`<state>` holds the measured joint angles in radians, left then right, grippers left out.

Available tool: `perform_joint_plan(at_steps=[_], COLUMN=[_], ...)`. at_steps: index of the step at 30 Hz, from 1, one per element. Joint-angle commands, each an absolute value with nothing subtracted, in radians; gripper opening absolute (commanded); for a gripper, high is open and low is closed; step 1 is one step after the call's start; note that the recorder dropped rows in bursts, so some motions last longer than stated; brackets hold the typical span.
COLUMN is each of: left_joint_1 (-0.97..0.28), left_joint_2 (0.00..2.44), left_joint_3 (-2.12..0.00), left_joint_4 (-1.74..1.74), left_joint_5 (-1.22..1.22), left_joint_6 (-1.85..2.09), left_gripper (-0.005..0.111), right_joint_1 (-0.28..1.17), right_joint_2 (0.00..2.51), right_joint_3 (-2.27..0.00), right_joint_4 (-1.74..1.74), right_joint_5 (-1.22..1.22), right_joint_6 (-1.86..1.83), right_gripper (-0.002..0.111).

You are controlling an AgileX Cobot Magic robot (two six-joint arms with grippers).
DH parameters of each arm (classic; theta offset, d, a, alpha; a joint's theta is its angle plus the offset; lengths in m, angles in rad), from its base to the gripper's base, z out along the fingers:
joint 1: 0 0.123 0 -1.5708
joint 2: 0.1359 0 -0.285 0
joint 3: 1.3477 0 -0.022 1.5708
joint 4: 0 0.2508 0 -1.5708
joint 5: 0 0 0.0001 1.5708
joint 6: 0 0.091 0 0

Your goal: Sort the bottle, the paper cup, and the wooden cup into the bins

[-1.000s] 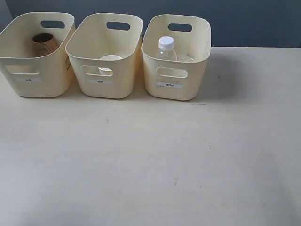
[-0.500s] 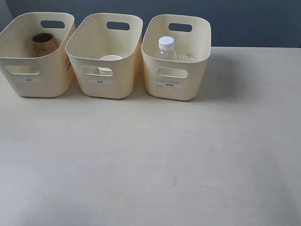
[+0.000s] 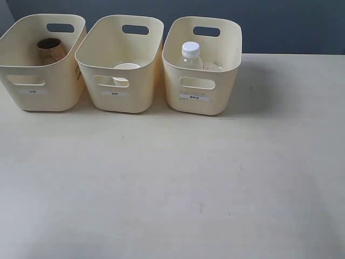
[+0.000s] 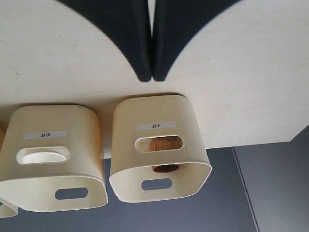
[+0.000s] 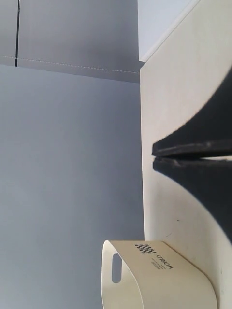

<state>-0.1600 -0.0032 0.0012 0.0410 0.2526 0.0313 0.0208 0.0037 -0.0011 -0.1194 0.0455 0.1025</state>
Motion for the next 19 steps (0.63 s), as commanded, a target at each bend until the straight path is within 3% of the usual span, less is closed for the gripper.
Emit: perform_joint_plan(at_steps=[1,19], left_joint_1=[-0.163,-0.163], left_joint_2=[0.000,0.000], left_joint_3=[0.000,0.000], left_joint_4=[0.039,0.039], left_joint_5=[0.239,0.239], left_joint_6=[0.028,0.028], left_gripper=[0.000,0.000], right_joint_1=[0.024,0.024], right_joint_2=[0.000,0.000], right_joint_3=[0.000,0.000], right_joint_4=[-0.119,-0.119], right_joint_5=[0.049,0.058], right_joint_6=[0.104,0.105], right_gripper=[-0.001,-0.001])
